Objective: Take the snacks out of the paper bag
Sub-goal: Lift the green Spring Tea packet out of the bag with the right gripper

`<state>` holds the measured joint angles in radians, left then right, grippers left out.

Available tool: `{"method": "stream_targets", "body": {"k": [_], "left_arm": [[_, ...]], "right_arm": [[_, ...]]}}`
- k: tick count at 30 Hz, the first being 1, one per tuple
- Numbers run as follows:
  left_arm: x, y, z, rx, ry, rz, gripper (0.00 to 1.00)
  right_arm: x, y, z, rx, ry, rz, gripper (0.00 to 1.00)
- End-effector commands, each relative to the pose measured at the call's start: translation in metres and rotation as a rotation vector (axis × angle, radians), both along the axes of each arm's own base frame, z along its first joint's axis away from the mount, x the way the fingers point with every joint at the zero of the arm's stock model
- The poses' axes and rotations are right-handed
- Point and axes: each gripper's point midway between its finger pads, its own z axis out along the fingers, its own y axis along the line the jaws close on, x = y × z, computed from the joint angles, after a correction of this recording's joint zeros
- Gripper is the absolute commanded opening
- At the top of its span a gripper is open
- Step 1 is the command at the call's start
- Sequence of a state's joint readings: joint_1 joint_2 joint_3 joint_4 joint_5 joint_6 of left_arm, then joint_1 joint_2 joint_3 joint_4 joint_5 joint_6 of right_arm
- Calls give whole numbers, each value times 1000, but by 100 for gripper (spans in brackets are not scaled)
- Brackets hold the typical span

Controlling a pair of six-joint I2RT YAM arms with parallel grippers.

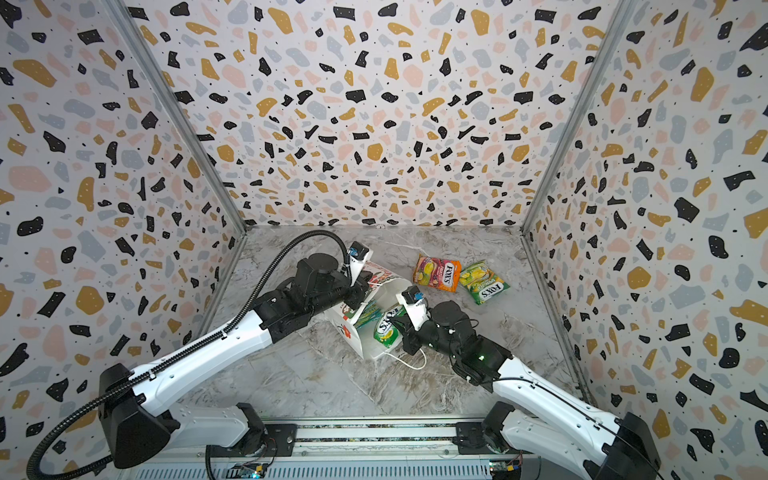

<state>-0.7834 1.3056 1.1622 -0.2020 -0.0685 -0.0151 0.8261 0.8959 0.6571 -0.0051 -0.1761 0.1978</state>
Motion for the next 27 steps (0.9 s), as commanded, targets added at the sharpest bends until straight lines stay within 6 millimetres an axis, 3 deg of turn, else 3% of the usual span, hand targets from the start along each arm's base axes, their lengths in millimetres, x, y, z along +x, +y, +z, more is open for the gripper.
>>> {"method": "stream_targets", "body": {"k": [1, 8, 18, 22, 27], "left_arm": [[3, -2, 16, -23, -37, 11, 0], [3, -2, 16, -23, -36, 10, 0], [3, -2, 15, -21, -33, 8, 0], [3, -2, 15, -21, -32, 8, 0], [3, -2, 15, -19, -33, 8, 0]], "right_arm": [[-11, -3, 50, 50, -119, 47, 0], [-24, -17, 81, 77, -185, 57, 0], [-21, -52, 114, 120, -286, -96, 0], [-8, -73, 112, 116, -289, -234, 0], [14, -98, 94, 20, -259, -422, 0]]}}
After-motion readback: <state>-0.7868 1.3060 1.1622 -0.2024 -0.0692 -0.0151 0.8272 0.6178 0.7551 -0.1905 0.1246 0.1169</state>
